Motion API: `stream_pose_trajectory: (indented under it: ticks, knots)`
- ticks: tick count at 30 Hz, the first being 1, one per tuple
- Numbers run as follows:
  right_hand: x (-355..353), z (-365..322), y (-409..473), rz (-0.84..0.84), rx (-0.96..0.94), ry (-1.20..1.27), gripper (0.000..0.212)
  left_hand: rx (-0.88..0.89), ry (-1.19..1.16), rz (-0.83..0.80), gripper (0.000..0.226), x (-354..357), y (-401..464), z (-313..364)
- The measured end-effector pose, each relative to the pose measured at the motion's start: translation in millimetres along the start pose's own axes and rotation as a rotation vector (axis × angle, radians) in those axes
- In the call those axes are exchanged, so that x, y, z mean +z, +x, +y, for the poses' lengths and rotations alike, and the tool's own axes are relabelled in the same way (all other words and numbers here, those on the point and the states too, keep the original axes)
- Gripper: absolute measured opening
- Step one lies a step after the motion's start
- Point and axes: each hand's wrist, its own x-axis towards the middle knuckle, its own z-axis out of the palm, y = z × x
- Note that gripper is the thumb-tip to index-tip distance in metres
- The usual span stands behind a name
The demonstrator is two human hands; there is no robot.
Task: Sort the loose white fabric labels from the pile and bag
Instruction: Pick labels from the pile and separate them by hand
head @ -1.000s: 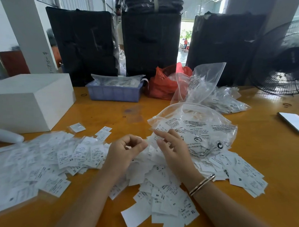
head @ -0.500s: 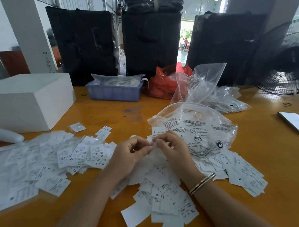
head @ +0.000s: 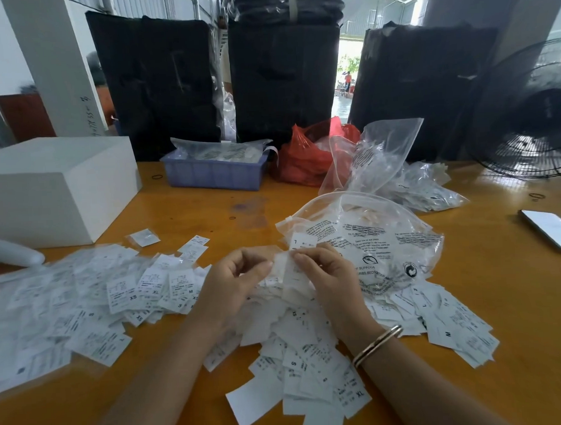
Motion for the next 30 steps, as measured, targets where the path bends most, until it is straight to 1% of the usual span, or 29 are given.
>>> stream_pose_trajectory:
  ticks: [3, 4, 5, 7, 9, 11, 13, 14, 16, 18, 21, 23, 27, 30]
  knots:
    - [2, 0, -2, -0.045, 0.017, -0.037, 0.010, -0.054, -0.232, 0.041, 0.002, 0, -1, 7]
    - [2, 1, -2, -0.051, 0.025, -0.048, 0.012, -0.058, -0.290, 0.061, 0.007, 0, -1, 8]
    - [2, 1, -2, -0.052, 0.034, -0.048, 0.014, -0.068, -0.339, 0.079, 0.012, 0, -2, 9]
    - [2, 1, -2, -0.042, 0.059, 0.002, 0.023, -0.072, -0.343, 0.106, 0.013, 0, -1, 8]
    - [2, 1, -2, -0.014, 0.084, 0.096, 0.035, -0.053, -0.207, 0.126, 0.010, -1, -1, 6]
    - [0, -1, -1, 0.028, 0.077, 0.154, 0.048, -0.011, -0.009, 0.144, 0.006, -2, -1, 3]
    - [-2, 0, 1, 0.073, 0.060, 0.176, 0.054, 0.059, 0.122, 0.140, 0.004, -3, -1, 4]
    - [-4, 0, 2, 0.092, 0.054, 0.187, 0.052, 0.108, 0.172, 0.128, 0.007, -3, -2, 4]
    - [-7, 0, 3, 0.113, 0.040, 0.197, 0.041, 0.196, 0.252, 0.103, 0.011, -3, -4, 7]
    - [-11, -1, 3, 0.116, 0.008, 0.137, 0.032, 0.262, 0.336, 0.089, 0.008, -3, -4, 10]
    - [-15, -6, 3, 0.082, -0.097, 0.029, 0.033, 0.354, 0.483, 0.081, 0.015, -2, -4, 10]
    - [-17, -10, 3, 0.053, -0.193, -0.050, 0.033, 0.404, 0.543, 0.059, 0.014, -2, -4, 10]
    - [-18, -14, 1, 0.006, -0.335, -0.185, 0.035, 0.450, 0.597, 0.042, 0.010, -2, -4, 11]
    - [-17, -14, 1, -0.022, -0.392, -0.245, 0.027, 0.448, 0.606, 0.038, 0.011, -2, -5, 12]
